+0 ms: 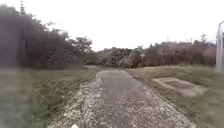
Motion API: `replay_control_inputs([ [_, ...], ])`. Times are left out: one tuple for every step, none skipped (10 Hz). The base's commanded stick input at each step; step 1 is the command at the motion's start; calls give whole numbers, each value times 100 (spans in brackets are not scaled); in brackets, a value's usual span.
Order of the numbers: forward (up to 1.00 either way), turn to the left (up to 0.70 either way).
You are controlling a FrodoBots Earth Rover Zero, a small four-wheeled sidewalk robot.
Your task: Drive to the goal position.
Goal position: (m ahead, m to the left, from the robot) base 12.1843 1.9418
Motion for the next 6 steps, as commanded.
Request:
replay_control_inputs([
  [85, 1],
  [85, 1],
  [85, 1],
  [85, 1],
  [85, 1],
  [85, 1],
])
